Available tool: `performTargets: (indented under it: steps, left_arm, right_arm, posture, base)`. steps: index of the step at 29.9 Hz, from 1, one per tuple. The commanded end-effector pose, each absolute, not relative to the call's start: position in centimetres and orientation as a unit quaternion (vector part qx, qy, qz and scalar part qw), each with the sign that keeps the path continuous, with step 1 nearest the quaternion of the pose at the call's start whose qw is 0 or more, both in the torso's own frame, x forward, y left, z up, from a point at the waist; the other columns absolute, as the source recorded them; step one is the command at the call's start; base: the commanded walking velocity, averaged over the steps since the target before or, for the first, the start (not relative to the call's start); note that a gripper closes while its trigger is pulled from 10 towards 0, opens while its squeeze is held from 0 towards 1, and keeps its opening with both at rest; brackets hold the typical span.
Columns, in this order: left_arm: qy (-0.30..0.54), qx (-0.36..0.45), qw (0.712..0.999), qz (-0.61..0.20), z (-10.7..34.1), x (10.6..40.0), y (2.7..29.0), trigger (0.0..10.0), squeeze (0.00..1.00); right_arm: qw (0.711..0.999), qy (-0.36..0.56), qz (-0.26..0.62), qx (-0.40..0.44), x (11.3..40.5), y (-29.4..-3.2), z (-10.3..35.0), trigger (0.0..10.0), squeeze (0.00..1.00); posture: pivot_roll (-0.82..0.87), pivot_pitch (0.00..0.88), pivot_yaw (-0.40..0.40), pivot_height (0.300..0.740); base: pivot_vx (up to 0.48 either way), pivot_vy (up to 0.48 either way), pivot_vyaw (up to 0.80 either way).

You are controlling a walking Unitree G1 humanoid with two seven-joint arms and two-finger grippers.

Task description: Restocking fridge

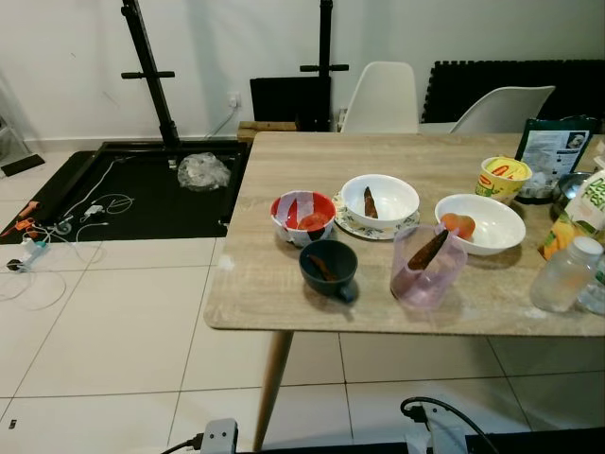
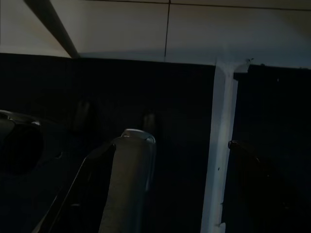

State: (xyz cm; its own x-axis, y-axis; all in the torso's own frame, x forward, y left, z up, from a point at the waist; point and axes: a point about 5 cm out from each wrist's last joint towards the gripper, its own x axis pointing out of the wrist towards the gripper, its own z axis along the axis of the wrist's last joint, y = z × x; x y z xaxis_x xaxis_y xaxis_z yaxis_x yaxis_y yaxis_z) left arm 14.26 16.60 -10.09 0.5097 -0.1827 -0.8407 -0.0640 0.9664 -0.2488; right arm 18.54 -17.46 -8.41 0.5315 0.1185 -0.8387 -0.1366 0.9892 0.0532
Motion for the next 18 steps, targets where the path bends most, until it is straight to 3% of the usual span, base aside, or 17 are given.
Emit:
performTargets:
  steps: [1, 18]
  left_arm:
    - [0.507, -0.119, 0.853, -0.037, -10.36, 13.60, 16.46, 10.0, 0.00]
    - [0.508, -0.118, 0.852, -0.039, -10.40, 13.49, 16.36, 10.0, 0.00]
  right_arm:
    - [0.874, 0.480, 0.068, -0.008, 18.54, -17.51, -8.42, 10.0, 0.00]
    - [0.874, 0.481, 0.069, -0.011, 18.46, -17.64, -8.45, 10.0, 0.00]
  posture:
    - [0.03, 0.009, -0.022, 0.740]
    - [0.03, 0.014, -0.026, 0.740]
  base:
    - [-0.319, 0.000, 0.00]
    - [-0.320, 0.000, 0.00]
